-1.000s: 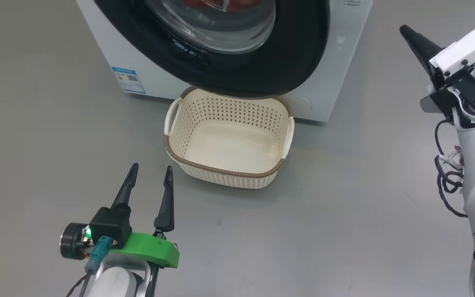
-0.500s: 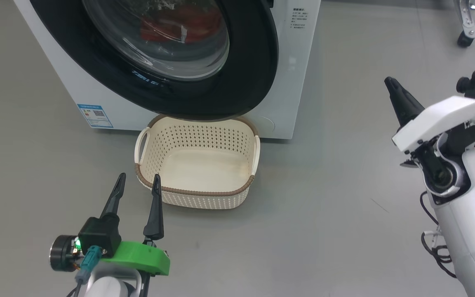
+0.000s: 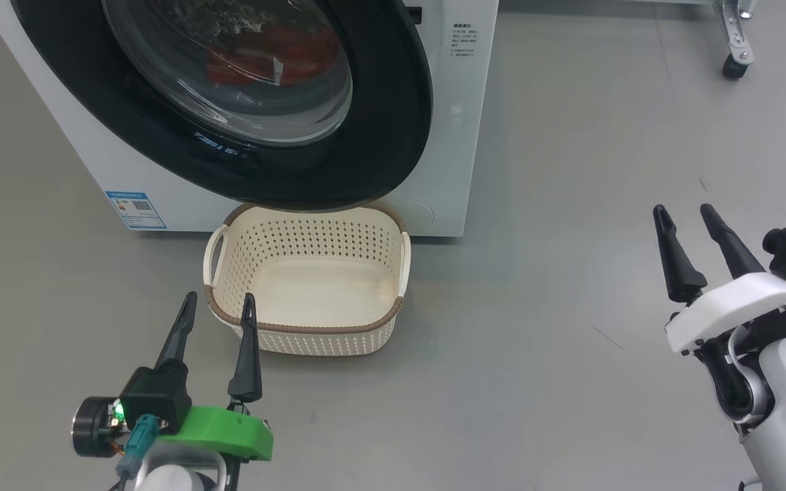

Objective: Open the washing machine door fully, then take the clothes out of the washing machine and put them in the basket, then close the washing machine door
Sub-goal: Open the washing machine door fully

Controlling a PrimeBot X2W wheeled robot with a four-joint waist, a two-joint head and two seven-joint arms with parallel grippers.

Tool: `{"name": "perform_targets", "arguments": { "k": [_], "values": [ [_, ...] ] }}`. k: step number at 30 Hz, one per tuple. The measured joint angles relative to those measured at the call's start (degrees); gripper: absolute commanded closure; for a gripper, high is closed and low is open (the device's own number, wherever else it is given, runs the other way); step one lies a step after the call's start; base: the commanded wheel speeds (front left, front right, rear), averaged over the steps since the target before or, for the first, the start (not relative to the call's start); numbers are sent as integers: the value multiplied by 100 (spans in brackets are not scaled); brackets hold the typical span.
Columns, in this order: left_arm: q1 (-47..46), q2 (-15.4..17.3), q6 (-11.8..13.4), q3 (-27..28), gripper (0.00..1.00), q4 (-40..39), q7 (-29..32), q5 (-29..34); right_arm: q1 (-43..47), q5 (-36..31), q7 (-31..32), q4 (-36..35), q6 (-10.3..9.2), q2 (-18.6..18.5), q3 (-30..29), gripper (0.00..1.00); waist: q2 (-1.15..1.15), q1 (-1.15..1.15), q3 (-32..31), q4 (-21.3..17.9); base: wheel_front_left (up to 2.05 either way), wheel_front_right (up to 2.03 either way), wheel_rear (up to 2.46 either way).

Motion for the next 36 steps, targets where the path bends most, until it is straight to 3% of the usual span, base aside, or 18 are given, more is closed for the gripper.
{"name": "perform_targets", "arguments": {
  "k": [11,36],
  "values": [
    [22,1,0,13,0,-2,0,235,416,-274,-600,-44,-65,93,78,0,0,0,-15,-52,0,0,0],
    [87,1,0,11,0,9,0,233,596,-391,-728,-196,-160,222,76,0,0,0,11,-50,0,0,0]
  ]
}}
